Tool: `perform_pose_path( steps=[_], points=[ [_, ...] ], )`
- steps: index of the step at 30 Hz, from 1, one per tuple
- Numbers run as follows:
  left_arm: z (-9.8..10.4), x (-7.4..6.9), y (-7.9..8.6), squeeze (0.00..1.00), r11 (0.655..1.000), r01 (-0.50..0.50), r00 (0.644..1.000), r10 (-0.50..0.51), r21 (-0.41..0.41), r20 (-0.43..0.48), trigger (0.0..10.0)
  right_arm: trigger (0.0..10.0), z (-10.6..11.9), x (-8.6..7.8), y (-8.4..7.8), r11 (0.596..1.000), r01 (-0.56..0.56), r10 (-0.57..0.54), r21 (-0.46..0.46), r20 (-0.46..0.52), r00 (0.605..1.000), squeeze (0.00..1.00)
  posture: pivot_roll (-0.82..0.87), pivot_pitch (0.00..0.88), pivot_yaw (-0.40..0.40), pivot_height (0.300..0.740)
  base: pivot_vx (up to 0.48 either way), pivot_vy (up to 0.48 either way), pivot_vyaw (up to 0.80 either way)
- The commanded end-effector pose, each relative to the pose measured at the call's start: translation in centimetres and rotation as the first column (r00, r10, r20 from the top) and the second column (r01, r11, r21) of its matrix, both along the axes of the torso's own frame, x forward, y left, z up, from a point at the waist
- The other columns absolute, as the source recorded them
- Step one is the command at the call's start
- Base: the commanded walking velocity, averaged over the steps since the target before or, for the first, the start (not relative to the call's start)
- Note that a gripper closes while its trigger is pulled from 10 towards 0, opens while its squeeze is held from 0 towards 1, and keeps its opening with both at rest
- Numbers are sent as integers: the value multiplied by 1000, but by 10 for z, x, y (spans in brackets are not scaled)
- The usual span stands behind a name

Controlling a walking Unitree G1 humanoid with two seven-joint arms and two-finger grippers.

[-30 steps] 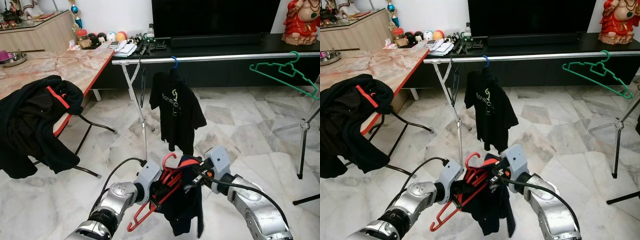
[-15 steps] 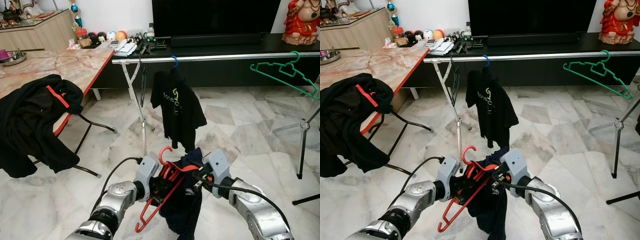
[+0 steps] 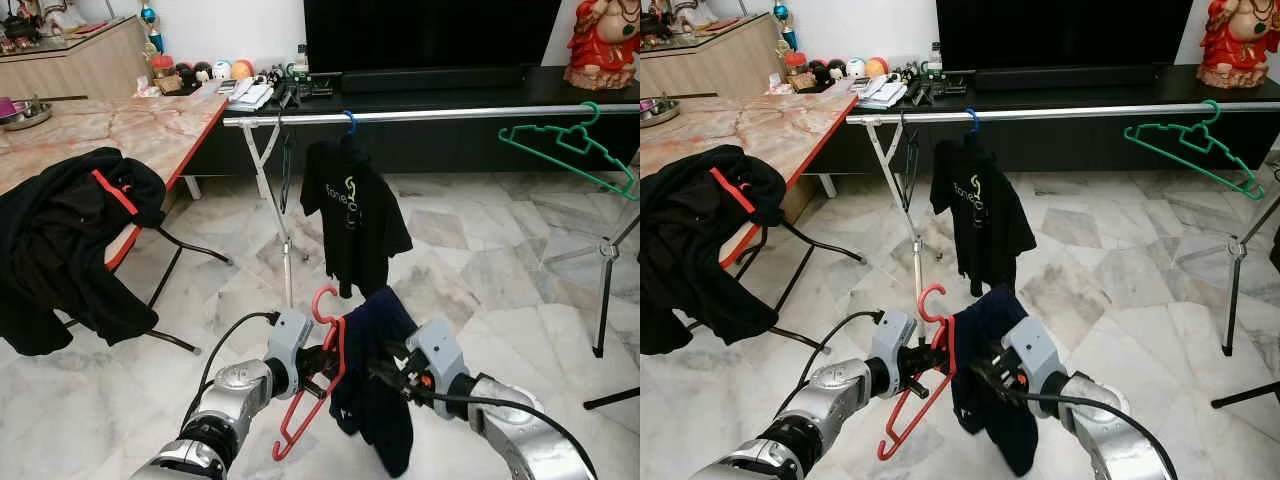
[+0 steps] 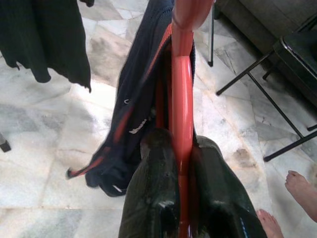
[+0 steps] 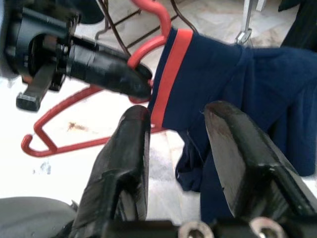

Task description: Hang hanger

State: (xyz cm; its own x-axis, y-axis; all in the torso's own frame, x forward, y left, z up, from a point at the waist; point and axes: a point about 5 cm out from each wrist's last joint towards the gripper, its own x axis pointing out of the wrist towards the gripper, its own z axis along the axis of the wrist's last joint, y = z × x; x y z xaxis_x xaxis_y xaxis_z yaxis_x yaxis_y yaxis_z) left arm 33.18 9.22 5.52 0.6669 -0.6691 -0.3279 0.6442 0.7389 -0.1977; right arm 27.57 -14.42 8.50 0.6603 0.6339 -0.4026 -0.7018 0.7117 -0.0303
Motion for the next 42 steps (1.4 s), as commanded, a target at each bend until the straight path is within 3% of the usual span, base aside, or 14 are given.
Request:
perform_pose_path(
  steps=[1, 7, 11, 15, 18, 19, 20, 21, 24, 26, 27, 28, 31, 42],
  points=[
    [8, 6, 2, 0, 999, -25, 999, 26, -26, 26, 10000, 10000, 5, -4, 4, 1000, -31, 31, -2, 9, 999, 1000, -18, 68, 62, 740, 0, 0, 0],
    [7, 6, 3, 0, 999, -30, 999, 31, -22, 24, 10000, 10000, 13, -19, -8, 993, -113, 113, -16, 1, 994, 1000, -21, 66, 56, 740, 0, 0, 0],
    [0, -1, 6, 0, 1000, 16, 1000, -16, 12, 6, 10000, 10000, 53, 2, -45, 988, 115, -134, 107, 191, 973, 1000, -28, 67, 54, 740, 0, 0, 0],
    [-10, -11, 4, 0, 989, 127, 992, -126, 79, -11, 10000, 10000, 96, 29, -85, 897, 353, -429, 266, 329, 841, 1000, -34, 64, 52, 740, 0, 0, 0],
    [-11, -13, 3, 0, 983, 161, 987, -160, 84, -20, 10000, 10000, 100, 33, -89, 891, 364, -441, 269, 328, 836, 1000, -34, 62, 51, 740, 0, 0, 0],
    [-11, -14, 3, 0, 978, 189, 982, -187, 85, -26, 10000, 10000, 100, 35, -88, 912, 336, -401, 237, 329, 855, 851, -32, 58, 47, 740, 0, 0, 0],
    [-12, -15, 2, 0, 974, 208, 978, -206, 86, -31, 10000, 10000, 100, 36, -86, 925, 314, -371, 213, 330, 868, 851, -32, 58, 47, 740, 0, 0, 0],
    [-12, -17, 2, 0, 964, 249, 968, -246, 90, -40, 10000, 10000, 95, 34, -77, 969, 194, -233, 150, 314, 920, 0, -30, 54, 43, 740, 0, 0, 0],
    [-12, -21, 2, 0, 943, 320, 947, -316, 95, -55, 10000, 10000, 83, 27, -69, 1000, -22, 16, 21, 258, 966, 0, -27, 52, 37, 740, 0, 0, 0],
    [-12, -21, 3, 0, 940, 328, 944, -324, 96, -56, 10000, 10000, 81, 25, -68, 998, -62, 56, 16, 236, 970, 0, -27, 50, 36, 740, 0, 0, 0],
    [-12, -22, 4, 0, 933, 348, 937, -344, 95, -58, 10000, 10000, 76, 16, -65, 981, -193, 195, -25, 187, 963, 1000, -27, 48, 34, 740, 0, 0, 0],
    [-12, -22, 4, 0, 933, 348, 937, -344, 95, -58, 10000, 10000, 76, 16, -65, 981, -193, 195, -25, 187, 963, 1000, -27, 48, 34, 740, 0, 0, 0],
    [-7, -26, 4, 0, 898, 430, 903, -426, 93, -54, 10000, 10000, 57, -4, -75, 864, -474, 475, -169, -34, 879, 1000, -32, 43, 25, 740, 0, 0, 0],
    [9, -27, 5, 0, 841, 534, 846, -533, 85, -35, 10000, 10000, 47, -1, -77, 800, -587, 573, -124, -133, 809, 1000, -20, 32, 11, 740, 0, 0, 0]
  ],
)
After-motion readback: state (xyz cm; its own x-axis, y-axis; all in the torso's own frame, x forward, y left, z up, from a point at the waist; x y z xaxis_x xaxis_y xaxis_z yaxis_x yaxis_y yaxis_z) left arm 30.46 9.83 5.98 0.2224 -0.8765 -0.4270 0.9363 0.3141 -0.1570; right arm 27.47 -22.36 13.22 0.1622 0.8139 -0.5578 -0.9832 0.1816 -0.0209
